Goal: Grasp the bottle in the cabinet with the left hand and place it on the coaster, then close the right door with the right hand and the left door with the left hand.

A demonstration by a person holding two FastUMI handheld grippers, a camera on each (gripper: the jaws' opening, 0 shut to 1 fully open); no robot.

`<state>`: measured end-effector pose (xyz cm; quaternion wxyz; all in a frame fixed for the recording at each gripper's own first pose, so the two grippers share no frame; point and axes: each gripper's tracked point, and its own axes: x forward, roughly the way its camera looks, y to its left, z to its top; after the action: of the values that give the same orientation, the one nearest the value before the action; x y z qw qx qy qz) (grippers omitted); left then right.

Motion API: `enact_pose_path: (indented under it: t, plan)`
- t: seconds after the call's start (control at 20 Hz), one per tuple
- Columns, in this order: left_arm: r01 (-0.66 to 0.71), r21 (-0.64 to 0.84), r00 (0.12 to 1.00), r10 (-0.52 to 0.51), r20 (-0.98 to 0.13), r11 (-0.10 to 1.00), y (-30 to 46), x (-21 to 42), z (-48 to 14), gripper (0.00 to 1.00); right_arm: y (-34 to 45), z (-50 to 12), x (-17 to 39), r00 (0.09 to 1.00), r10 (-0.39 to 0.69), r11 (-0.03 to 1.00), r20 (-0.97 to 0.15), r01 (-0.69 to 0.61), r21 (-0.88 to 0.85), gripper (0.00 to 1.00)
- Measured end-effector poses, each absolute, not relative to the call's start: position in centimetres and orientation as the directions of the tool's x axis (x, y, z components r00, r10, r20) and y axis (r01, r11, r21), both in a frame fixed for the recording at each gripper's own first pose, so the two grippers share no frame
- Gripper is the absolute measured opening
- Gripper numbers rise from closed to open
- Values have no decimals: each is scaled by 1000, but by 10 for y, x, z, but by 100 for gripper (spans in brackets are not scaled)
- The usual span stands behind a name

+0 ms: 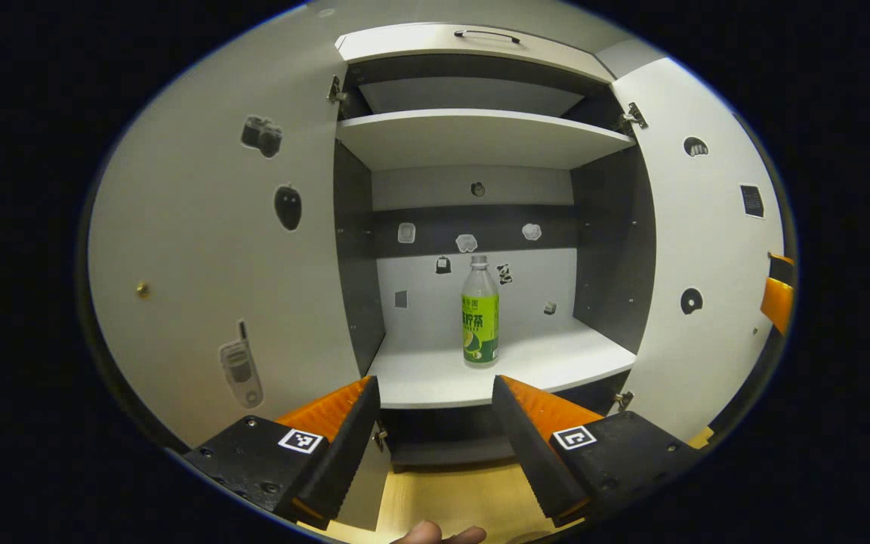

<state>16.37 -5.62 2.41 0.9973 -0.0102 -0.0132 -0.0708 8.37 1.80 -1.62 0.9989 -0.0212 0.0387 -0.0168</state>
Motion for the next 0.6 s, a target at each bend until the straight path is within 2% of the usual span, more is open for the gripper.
enact_pose_path:
  t: [0.3,0.45,0.6]
  plan:
    - [157,-17,986,-156,66,987,-92,228,39,95,15,-18,90,995,-43,998,-85,40,-40,99]
    - [153,-31,986,-151,77,988,-103,265,41,94,21,-18,92,995,-15,1000,-95,16,15,99]
    - [192,-55,978,-187,91,980,-120,301,42,94,18,-12,90,996,-19,999,-86,22,35,99]
